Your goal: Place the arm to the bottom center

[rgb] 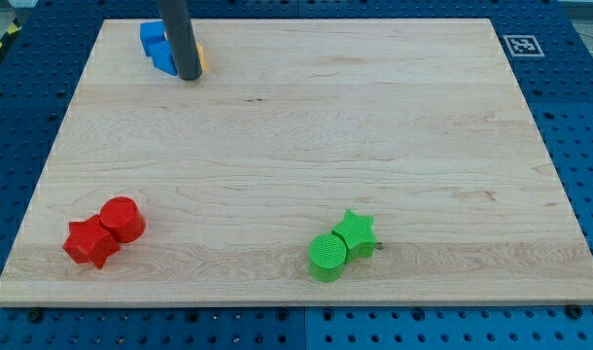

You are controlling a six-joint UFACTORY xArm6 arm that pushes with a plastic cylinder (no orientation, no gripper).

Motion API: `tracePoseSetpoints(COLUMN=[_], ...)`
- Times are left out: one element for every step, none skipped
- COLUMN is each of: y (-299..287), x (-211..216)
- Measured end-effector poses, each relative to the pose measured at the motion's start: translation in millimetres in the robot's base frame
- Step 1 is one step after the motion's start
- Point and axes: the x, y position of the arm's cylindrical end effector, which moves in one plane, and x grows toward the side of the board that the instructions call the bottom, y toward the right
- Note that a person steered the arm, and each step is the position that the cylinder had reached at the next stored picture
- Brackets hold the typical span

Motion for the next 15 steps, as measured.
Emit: tracePoseSetpoints(y=[36, 48, 48, 48, 48, 48, 48, 48, 48, 48, 48, 48, 48, 48, 48], x=[13, 22, 23, 38, 44, 65, 67, 70, 88, 91, 91, 100, 116, 133, 156])
